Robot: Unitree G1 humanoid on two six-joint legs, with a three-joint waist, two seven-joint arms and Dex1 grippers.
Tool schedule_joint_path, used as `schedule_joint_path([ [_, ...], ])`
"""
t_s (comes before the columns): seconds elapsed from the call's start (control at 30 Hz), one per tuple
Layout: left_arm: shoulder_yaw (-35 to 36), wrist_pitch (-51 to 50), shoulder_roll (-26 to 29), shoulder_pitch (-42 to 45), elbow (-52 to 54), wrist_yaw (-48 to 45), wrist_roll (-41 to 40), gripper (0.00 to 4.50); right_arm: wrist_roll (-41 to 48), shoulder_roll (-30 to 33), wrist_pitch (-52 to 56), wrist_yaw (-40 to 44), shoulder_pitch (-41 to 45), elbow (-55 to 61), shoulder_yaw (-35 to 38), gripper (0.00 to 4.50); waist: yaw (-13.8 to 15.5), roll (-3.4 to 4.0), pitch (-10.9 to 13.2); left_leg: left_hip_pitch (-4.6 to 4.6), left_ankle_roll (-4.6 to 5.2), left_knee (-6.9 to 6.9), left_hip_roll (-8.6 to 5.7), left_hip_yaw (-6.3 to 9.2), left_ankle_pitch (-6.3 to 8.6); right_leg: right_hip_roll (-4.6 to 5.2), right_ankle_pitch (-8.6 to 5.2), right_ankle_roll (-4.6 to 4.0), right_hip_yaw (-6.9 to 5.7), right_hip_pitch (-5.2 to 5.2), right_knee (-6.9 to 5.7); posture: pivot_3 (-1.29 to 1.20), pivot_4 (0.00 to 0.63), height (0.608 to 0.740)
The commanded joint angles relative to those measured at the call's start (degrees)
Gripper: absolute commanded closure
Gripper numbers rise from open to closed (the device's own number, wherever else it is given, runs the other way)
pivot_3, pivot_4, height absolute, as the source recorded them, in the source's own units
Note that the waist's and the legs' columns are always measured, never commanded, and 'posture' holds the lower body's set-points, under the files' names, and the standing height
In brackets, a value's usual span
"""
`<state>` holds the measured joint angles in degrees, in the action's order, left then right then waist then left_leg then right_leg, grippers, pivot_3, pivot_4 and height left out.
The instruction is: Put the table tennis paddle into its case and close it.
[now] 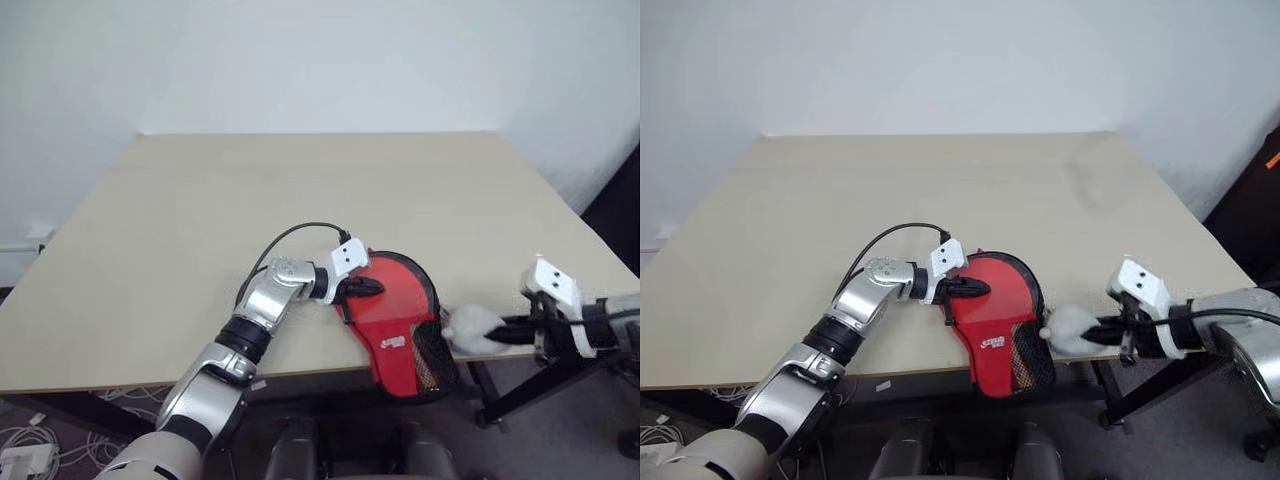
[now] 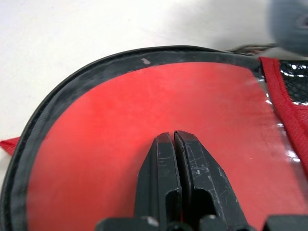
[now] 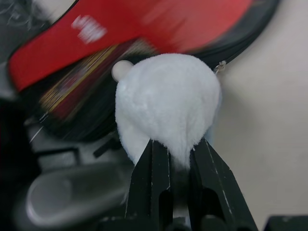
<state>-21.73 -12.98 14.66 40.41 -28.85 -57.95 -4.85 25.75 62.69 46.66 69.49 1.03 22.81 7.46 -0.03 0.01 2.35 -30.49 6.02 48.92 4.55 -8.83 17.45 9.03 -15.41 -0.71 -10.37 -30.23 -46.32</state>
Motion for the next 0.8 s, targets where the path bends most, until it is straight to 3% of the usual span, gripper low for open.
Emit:
schedule_joint_path([
  [0.03,0.48,0.33,0.37,1.09,-1.64,-0.1,1.65,4.5,0.88,2.75,-3.45,2.96,-1.45,1.34,3.09,4.44,0.12,0.0,0.0,0.0,0.0,0.0,0.0,0.0,0.0,0.0,0.0,0.0,0.0,0.0,0.0,0.0,0.0,0.654],
  [0.5,1.21,0.76,0.13,1.14,-2.32,-0.3,2.38,4.5,3.59,11.02,-16.36,21.59,-14.64,4.78,10.36,4.44,0.59,-0.04,0.03,-0.04,0.12,0.02,0.02,0.18,0.1,0.01,0.07,0.13,-0.07,0.2,0.41,0.0,0.0,0.654],
  [0.73,1.63,0.46,0.05,1.21,-2.5,0.18,2.66,4.5,9.46,15.8,-21.69,23.01,-18.09,6.73,11.25,4.44,0.62,-0.07,0.04,-0.05,0.21,0.01,0.0,0.17,0.16,0.11,0.1,0.18,0.02,0.22,0.52,0.0,0.0,0.654],
  [0.8,1.89,0.18,-0.19,1.2,-2.39,0.58,2.72,4.5,9.37,14.61,-20.89,22.71,-16.04,7.4,10.09,4.44,0.61,-0.08,0.05,-0.05,0.18,0.01,0.01,0.17,0.18,0.13,0.1,0.18,0.0,0.22,0.52,0.0,0.0,0.654],
])
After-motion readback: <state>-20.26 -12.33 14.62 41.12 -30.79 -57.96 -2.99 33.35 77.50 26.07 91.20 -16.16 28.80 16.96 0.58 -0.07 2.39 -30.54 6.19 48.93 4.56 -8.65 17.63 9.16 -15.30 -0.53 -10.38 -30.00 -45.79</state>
